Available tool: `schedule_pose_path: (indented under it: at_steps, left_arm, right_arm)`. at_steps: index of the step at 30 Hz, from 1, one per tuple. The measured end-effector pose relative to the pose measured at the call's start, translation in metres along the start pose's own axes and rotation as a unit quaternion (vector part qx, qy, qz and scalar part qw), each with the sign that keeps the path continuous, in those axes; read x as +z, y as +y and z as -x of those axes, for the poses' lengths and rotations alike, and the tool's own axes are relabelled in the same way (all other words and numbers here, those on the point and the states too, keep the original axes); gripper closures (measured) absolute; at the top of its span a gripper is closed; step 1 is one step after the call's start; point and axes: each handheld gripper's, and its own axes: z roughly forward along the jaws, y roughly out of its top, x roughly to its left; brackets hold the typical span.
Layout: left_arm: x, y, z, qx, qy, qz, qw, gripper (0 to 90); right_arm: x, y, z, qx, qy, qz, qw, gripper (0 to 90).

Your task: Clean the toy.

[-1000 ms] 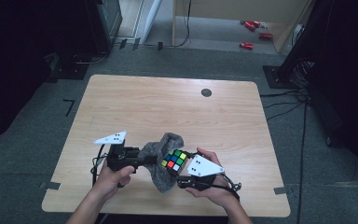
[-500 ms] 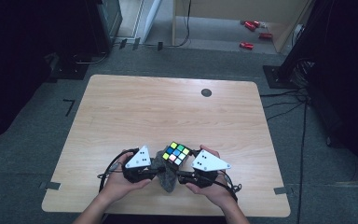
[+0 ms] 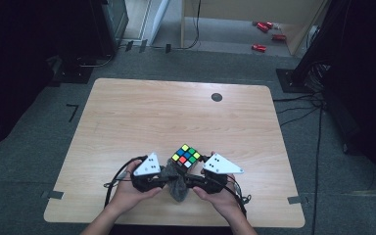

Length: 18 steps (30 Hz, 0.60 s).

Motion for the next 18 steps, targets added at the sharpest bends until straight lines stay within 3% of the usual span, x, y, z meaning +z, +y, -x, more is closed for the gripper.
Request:
schedule_pose_path:
  at_steps: [2, 4, 5, 8, 10, 12, 15, 18]
  left_arm:
    - [0.001, 0.000, 0.001, 0.001, -0.021, 0.005, 0.9998, 73.8]
    - [0.009, 0.000, 0.012, 0.025, -0.044, -0.005, 0.9987, 73.3]
    - [0.013, 0.000, 0.017, 0.034, -0.046, -0.015, 0.9982, 73.2]
    - [0.019, 0.000, 0.016, 0.028, -0.029, -0.035, 0.9986, 72.6]
    - [0.014, -0.003, 0.007, 0.010, -0.001, -0.040, 0.9992, 71.4]
    - [0.007, -0.005, -0.002, 0.006, 0.021, -0.053, 0.9984, 68.6]
    - [0.002, -0.009, -0.009, 0.014, 0.024, -0.075, 0.9968, 56.8]
    - [-0.002, -0.010, -0.012, 0.016, 0.009, -0.069, 0.9975, 47.9]
  right_arm:
    - [-0.001, 0.001, -0.001, 0.005, 0.001, 0.003, 1.0000, 34.7]
    - [0.000, 0.001, -0.002, 0.001, 0.001, 0.002, 1.0000, 34.7]
    - [0.001, 0.001, -0.003, -0.006, -0.004, -0.003, 1.0000, 34.7]
    - [0.004, -0.001, -0.005, -0.032, -0.033, -0.019, 0.9987, 34.7]
    - [0.003, -0.003, -0.003, -0.036, -0.050, -0.027, 0.9978, 34.7]
    - [0.000, -0.002, 0.001, -0.041, -0.056, -0.027, 0.9973, 34.7]
    - [-0.003, -0.002, 0.006, -0.041, -0.048, -0.025, 0.9977, 34.7]
    - [-0.005, -0.003, 0.010, -0.056, -0.030, -0.032, 0.9975, 34.7]
